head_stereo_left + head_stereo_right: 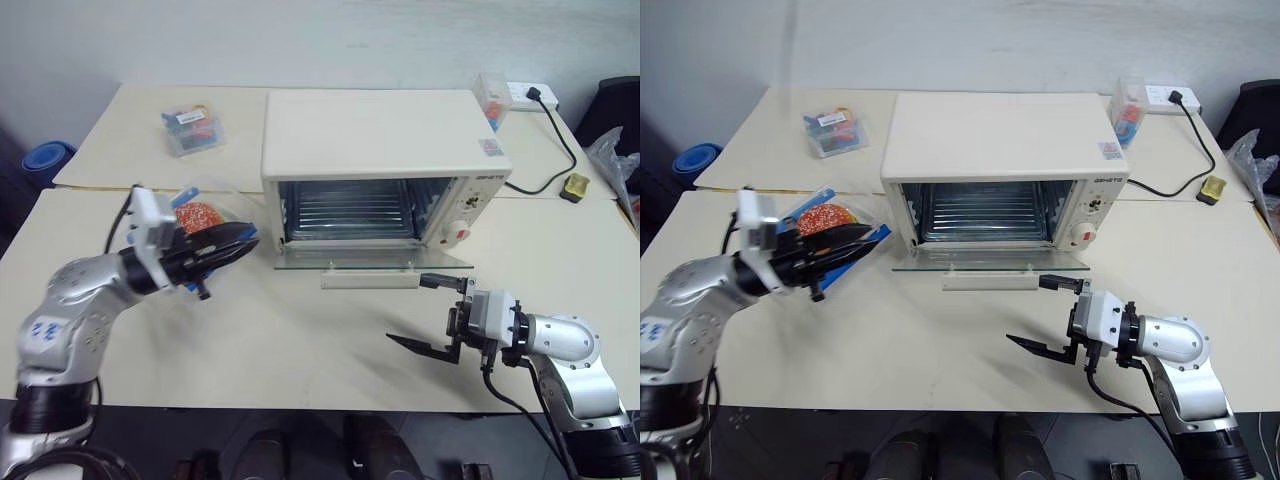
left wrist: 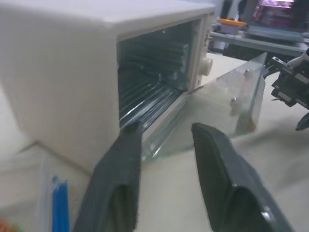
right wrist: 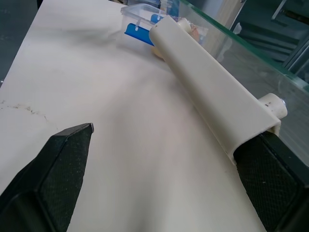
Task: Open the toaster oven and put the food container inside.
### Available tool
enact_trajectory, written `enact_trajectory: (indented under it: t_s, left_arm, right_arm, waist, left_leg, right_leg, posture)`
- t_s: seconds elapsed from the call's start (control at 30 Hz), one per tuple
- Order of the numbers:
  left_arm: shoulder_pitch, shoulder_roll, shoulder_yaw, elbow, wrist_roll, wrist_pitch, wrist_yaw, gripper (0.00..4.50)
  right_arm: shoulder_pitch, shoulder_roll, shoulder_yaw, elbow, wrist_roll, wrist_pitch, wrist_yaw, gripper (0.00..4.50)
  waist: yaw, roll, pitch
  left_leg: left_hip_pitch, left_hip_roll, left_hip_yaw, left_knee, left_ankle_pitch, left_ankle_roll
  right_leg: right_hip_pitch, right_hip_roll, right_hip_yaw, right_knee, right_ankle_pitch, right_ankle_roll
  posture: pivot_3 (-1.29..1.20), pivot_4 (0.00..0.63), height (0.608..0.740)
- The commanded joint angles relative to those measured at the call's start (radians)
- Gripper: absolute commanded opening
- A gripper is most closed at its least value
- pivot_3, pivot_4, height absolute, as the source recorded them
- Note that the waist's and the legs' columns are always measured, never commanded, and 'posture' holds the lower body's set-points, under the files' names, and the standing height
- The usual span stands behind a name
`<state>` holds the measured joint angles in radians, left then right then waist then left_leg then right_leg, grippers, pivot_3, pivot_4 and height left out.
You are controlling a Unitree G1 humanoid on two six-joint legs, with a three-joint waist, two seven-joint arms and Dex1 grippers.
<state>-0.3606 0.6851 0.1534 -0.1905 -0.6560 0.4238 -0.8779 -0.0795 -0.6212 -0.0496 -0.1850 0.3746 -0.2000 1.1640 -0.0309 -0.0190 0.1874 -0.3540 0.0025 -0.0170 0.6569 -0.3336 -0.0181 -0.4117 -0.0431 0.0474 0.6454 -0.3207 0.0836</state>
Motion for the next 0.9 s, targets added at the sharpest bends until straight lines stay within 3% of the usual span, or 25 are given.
enact_trajectory:
  t_s: [0.03, 0.3, 0.53, 0.7, 0.83, 0.9]
  left_arm:
    - [-0.064, -0.041, -0.070, 0.062, 0.085, -0.054, -0.005, 0.14]
    - [-0.075, -0.066, -0.180, 0.067, 0.131, -0.065, -0.125, 0.03]
    - [-0.045, -0.108, -0.259, 0.081, 0.284, -0.129, -0.067, 0.03]
    - [0.005, -0.146, -0.294, 0.080, 0.381, -0.212, -0.009, 0.03]
    - [0.063, -0.176, -0.240, 0.021, 0.338, -0.216, 0.018, 0.03]
    - [0.114, -0.193, -0.146, -0.054, 0.272, -0.239, 0.049, 0.41]
  right_arm:
    - [0.013, -0.010, -0.015, -0.014, 0.001, -0.033, -0.010, 4.50]
    - [0.187, -0.008, -0.185, 0.010, 0.046, -0.019, -0.128, 4.50]
    - [0.328, -0.004, -0.347, 0.046, 0.056, -0.129, -0.150, 4.50]
    - [0.318, -0.024, -0.337, -0.026, 0.108, -0.065, -0.146, 4.50]
    - [0.261, -0.026, -0.294, -0.062, 0.135, -0.017, -0.141, 4.50]
    - [0.209, -0.034, -0.253, -0.084, 0.159, 0.038, -0.131, 4.50]
  waist:
    - [0.001, 0.000, 0.000]
    - [0.008, 0.000, 0.000]
    - [0.016, 0.000, 0.000]
    - [0.002, 0.000, 0.000]
    - [0.003, 0.000, 0.000]
    - [0.004, 0.000, 0.000]
  left_leg:
    - [0.000, 0.000, 0.000, 0.000, 0.000, 0.000]
    - [-0.001, 0.000, -0.001, 0.004, 0.000, 0.000]
    - [0.000, -0.001, 0.000, 0.005, 0.000, 0.002]
    - [0.001, 0.000, 0.001, 0.005, 0.000, 0.002]
    - [0.000, 0.000, 0.001, 0.005, 0.000, 0.002]
    - [0.000, 0.000, 0.000, 0.005, 0.000, 0.002]
  right_leg:
    - [0.000, 0.000, 0.000, 0.000, 0.000, 0.000]
    - [0.001, -0.001, 0.000, 0.000, 0.000, 0.001]
    - [0.002, -0.001, 0.001, 0.001, 0.001, 0.002]
    - [0.002, 0.001, 0.003, 0.002, 0.001, 0.002]
    - [0.002, 0.000, 0.003, 0.002, 0.001, 0.002]
    - [0.002, 0.000, 0.003, 0.002, 0.001, 0.002]
  posture:
    - [0.00, 0.150, 0.740]
    - [0.00, 0.150, 0.740]
    - [0.00, 0.150, 0.740]
    - [0.00, 0.150, 0.740]
    - [0.00, 0.150, 0.740]
    - [0.00, 0.150, 0.740]
